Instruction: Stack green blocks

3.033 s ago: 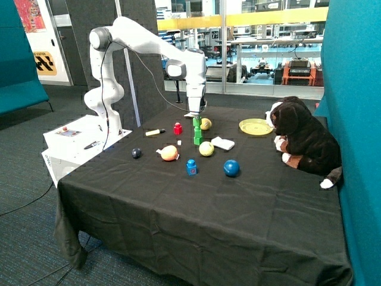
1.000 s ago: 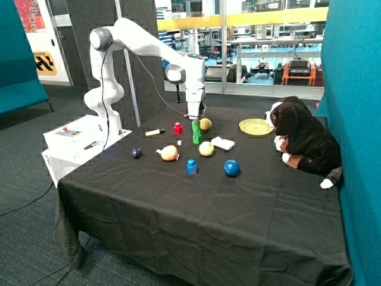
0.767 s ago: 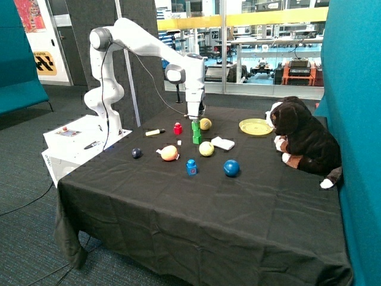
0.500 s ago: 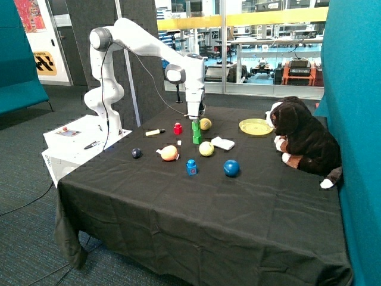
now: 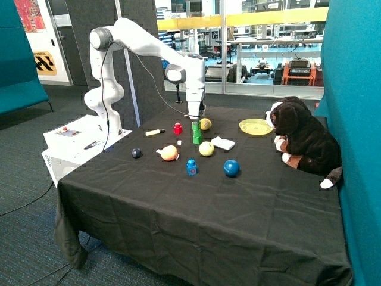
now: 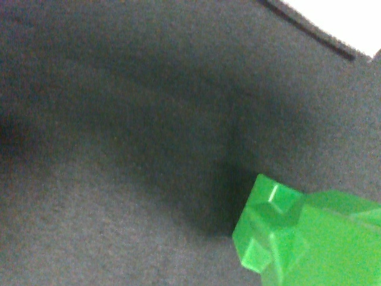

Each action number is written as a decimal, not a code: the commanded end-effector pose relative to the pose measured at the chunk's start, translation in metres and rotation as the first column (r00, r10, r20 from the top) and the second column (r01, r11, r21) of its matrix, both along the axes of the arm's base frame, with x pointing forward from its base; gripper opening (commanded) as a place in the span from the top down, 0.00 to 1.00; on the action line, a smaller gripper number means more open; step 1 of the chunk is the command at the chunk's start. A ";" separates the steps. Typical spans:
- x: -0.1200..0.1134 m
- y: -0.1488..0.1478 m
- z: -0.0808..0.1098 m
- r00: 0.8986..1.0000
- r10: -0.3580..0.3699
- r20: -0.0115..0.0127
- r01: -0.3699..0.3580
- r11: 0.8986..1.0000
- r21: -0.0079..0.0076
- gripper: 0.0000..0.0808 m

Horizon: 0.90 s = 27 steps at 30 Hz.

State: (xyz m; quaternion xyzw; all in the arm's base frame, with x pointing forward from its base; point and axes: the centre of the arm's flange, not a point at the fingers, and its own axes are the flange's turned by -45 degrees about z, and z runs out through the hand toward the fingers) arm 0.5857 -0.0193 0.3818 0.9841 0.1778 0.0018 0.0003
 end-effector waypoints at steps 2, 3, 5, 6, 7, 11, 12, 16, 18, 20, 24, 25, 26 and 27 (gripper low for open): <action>0.000 -0.002 0.010 1.000 0.014 -0.004 -0.014 1.000 0.000 0.00; -0.001 -0.002 0.013 1.000 0.011 -0.004 -0.011 1.000 0.000 0.00; -0.003 -0.002 0.017 1.000 0.012 -0.004 -0.012 1.000 0.000 0.00; -0.004 -0.002 0.019 1.000 0.010 -0.004 -0.010 1.000 0.000 0.00; -0.005 -0.002 0.021 1.000 0.012 -0.004 -0.012 1.000 0.000 0.01; -0.010 -0.002 0.028 1.000 0.015 -0.004 -0.015 1.000 0.000 0.07; -0.012 -0.001 0.029 1.000 0.016 -0.004 -0.016 1.000 0.000 0.04; -0.019 0.002 0.035 1.000 0.015 -0.004 -0.015 1.000 0.000 0.04; -0.025 0.003 0.039 1.000 0.009 -0.004 -0.009 1.000 0.000 0.08; -0.031 0.004 0.043 1.000 0.008 -0.004 -0.008 1.000 0.000 0.15; -0.043 0.005 0.048 1.000 0.011 -0.004 -0.011 1.000 0.000 0.07; -0.047 0.005 0.048 1.000 0.013 -0.004 -0.013 1.000 0.000 0.06; -0.049 0.004 0.048 1.000 0.011 -0.004 -0.011 1.000 0.000 0.06; -0.052 0.004 0.048 1.000 0.008 -0.004 -0.008 1.000 0.000 0.07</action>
